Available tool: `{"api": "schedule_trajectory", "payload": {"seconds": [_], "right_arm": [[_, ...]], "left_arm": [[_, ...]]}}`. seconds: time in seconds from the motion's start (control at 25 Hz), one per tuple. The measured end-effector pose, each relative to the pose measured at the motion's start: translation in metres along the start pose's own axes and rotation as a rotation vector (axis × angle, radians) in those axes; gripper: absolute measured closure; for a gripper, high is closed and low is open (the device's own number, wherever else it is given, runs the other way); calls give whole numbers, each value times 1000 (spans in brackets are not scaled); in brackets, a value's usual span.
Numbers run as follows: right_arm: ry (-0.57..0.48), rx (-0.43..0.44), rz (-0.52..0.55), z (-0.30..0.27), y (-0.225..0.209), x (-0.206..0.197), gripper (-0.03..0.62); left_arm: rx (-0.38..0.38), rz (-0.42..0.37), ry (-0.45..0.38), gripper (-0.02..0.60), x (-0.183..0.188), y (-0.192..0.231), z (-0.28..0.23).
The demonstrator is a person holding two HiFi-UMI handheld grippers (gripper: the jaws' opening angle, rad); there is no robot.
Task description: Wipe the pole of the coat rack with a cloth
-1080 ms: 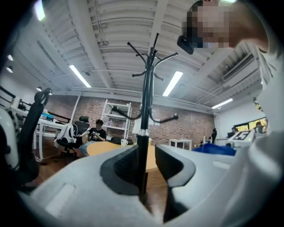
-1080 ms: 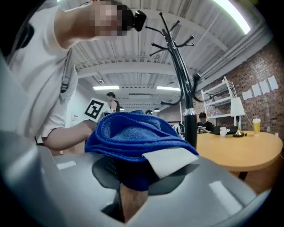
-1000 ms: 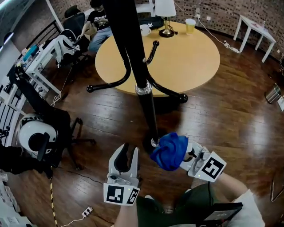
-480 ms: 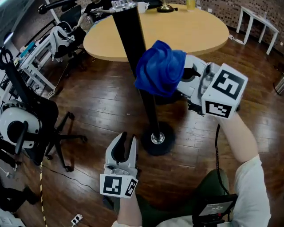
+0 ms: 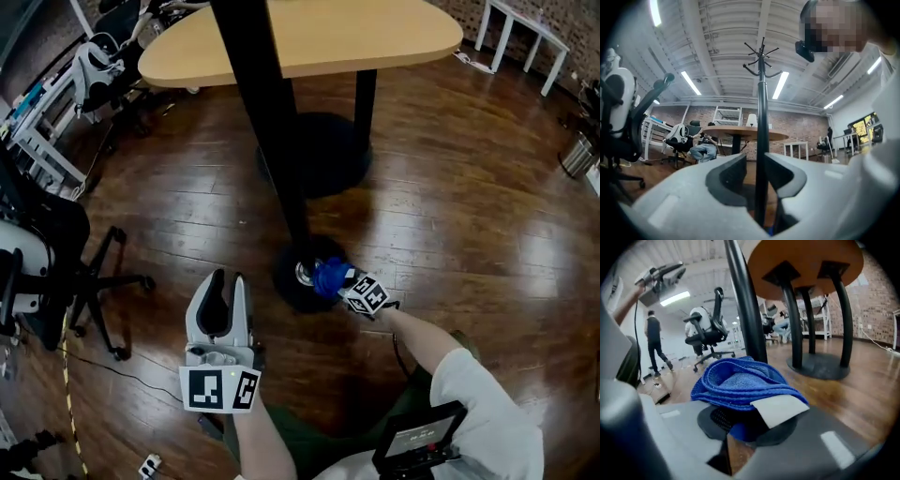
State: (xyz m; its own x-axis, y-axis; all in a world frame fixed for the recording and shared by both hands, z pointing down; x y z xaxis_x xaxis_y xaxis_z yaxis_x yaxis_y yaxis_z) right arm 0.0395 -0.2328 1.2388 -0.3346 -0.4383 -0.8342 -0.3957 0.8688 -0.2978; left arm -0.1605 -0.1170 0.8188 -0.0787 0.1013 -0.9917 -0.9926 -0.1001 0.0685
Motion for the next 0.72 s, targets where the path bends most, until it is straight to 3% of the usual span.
{"api": "schedule_trajectory", "payload": {"seconds": [0.08, 0.16, 0.28, 0.4, 0.48, 0.6, 0.72], "right_arm": [[48, 13, -14, -13, 11, -19, 500], [9, 76, 56, -12, 44, 18, 500], [-218, 105, 156, 39, 105, 176, 499], [-475, 73, 411, 137, 182, 385, 499], [-597, 39, 539, 199, 224, 495, 499], [-694, -13, 568, 250, 251, 590, 497], [-680, -74, 516, 252, 242, 599, 497]], "left_arm": [[25, -27, 32, 476, -4, 9, 0], [54, -35, 39, 476, -7, 19, 3], [92, -5, 24, 476, -12, 34, 11], [108, 2, 37, 476, -17, 45, 14], [101, 3, 46, 476, -22, 46, 14], [104, 21, 32, 476, -12, 44, 15], [119, 27, 6, 476, -7, 45, 18]]}}
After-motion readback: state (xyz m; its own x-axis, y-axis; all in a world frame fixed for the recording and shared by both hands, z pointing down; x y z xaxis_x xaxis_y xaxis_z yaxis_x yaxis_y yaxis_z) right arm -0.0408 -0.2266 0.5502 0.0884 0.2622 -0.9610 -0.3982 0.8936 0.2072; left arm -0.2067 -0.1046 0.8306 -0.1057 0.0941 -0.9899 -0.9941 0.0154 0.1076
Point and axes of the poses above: the fingertips, and each gripper's own axes: z backward along the fingers, y to its left, x out of its top, the point moved 6 cm from there along z, backward along the fingers, and after that the axes turned 13 degrees about x, right-handed, at the moved point
